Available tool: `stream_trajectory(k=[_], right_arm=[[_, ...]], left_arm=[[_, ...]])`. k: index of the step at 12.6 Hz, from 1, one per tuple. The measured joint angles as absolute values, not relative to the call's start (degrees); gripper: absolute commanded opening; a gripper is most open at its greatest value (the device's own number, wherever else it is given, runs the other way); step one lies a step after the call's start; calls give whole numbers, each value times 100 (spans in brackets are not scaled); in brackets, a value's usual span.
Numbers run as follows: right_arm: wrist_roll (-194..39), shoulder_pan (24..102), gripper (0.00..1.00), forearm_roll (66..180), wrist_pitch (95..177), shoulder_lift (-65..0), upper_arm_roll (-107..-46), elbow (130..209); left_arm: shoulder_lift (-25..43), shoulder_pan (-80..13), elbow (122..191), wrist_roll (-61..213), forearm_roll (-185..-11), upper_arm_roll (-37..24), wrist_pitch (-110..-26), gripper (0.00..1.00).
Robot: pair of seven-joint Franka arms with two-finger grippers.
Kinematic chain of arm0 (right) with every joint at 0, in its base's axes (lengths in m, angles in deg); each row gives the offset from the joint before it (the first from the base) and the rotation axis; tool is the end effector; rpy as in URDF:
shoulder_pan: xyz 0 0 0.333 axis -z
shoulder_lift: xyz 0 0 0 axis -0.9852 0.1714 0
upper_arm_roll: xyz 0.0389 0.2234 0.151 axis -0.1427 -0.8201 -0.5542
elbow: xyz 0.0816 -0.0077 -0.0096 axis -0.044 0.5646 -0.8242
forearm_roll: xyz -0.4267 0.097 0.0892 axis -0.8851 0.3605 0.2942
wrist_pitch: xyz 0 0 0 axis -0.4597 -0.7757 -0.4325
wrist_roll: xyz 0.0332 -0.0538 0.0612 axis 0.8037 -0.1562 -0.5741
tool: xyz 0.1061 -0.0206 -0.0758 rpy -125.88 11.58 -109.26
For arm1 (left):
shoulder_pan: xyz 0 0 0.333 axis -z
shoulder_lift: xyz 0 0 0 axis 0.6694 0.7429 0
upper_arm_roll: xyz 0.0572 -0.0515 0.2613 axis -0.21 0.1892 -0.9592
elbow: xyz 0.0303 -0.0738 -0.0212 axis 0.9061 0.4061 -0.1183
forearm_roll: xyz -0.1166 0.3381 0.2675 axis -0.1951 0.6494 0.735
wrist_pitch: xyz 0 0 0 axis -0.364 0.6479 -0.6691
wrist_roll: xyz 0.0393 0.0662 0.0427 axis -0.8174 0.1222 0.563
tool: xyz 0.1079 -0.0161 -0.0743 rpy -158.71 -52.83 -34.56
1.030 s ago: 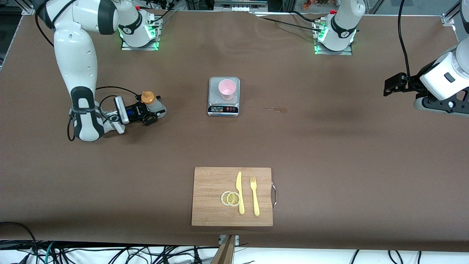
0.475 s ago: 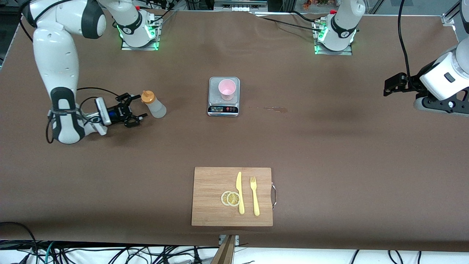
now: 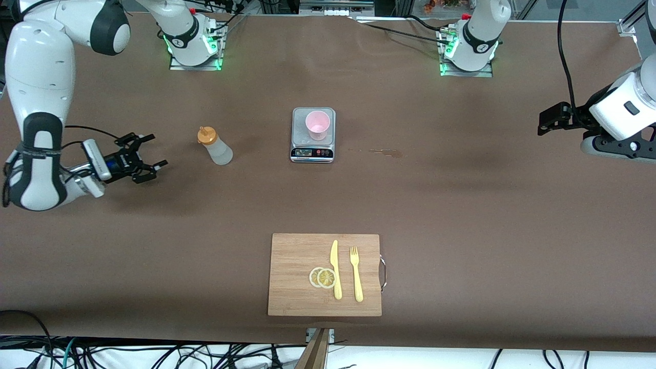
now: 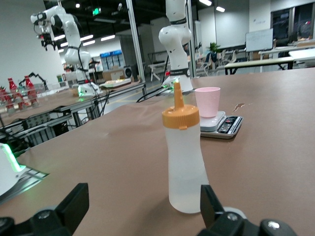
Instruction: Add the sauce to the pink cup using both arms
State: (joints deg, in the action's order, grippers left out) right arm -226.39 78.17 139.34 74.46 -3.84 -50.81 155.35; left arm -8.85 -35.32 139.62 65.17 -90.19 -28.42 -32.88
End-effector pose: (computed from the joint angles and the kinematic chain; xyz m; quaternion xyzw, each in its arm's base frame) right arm 0.5498 -0.1391 0.1137 -0.4238 -0.6581 -0.2517 0.5692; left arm 0.6247 -0.0371 0.5325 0.9956 -0.0640 -0.0679 0.0044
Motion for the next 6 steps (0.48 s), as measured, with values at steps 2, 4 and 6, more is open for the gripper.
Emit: stream_trajectory(k=[2,4,6], right_arm=[[-22201,7811,100,13889,7294,-519,-4988,15197],[-21684,7671,100,13880,7201,-702,-4826,14917],[-21230,7526,100,13664,7183,-978,-4683,14790]], left_arm=[[-863,-3532,13931,6517,-9019,-2842,-3288,100],[-844,-3532,13926,6517,-9019,-2842,-3288,100],[-837,-3533,13922,6517,-9019,-2842,-3288,100]])
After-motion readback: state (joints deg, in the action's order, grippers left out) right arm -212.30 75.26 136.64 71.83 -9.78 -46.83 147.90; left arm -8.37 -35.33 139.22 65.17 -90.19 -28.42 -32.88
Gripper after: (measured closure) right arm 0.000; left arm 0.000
